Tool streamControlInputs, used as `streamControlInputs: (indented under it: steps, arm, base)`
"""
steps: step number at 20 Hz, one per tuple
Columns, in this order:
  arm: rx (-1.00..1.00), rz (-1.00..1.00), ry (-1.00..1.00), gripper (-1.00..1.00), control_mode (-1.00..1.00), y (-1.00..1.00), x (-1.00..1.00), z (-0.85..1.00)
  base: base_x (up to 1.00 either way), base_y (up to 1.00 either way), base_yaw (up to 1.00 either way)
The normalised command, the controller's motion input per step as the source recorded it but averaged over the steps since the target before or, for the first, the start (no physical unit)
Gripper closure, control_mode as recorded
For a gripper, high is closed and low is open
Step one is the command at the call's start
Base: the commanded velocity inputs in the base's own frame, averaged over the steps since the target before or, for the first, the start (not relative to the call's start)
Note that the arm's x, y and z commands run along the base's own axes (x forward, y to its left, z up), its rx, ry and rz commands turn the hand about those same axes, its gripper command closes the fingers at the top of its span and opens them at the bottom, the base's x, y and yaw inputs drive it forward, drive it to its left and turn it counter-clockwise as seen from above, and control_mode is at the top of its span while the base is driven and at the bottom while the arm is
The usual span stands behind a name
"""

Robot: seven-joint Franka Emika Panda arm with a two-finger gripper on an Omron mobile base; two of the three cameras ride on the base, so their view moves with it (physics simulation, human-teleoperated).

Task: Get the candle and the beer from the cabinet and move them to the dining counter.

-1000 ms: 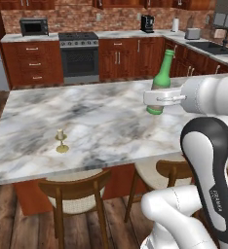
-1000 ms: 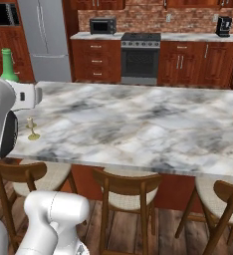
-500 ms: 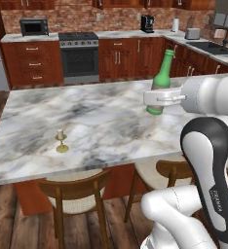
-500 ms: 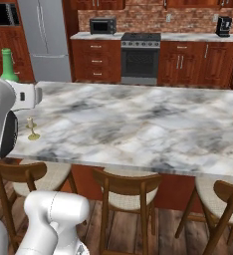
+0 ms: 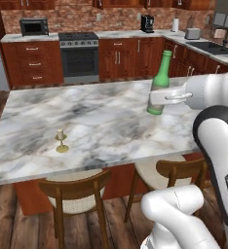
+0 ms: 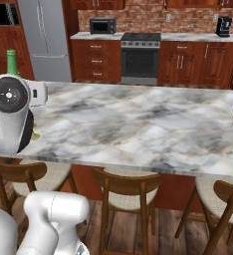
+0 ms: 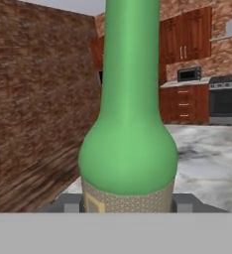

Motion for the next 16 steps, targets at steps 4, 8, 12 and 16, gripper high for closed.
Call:
streamControlInputs:
  steps: [4, 8, 12, 16]
  arm:
    - [0.01, 0.23, 0.08, 1.0, -1.0, -0.2, 0.19, 0.0]
    - [0.0, 0.24, 0.11, 1.0, -1.0, -0.18, 0.22, -0.08]
    - [0.01, 0.28, 0.07, 1.0, -1.0, -0.14, 0.22, -0.16]
    - [0.04, 0.35, 0.12, 1.0, -1.0, -0.13, 0.2, -0.18]
  base:
    - [0.0, 0.0, 0.0]
    - [0.0, 0.0, 0.0]
    - [0.0, 0.0, 0.0]
    - [0.0, 0.0, 0.0]
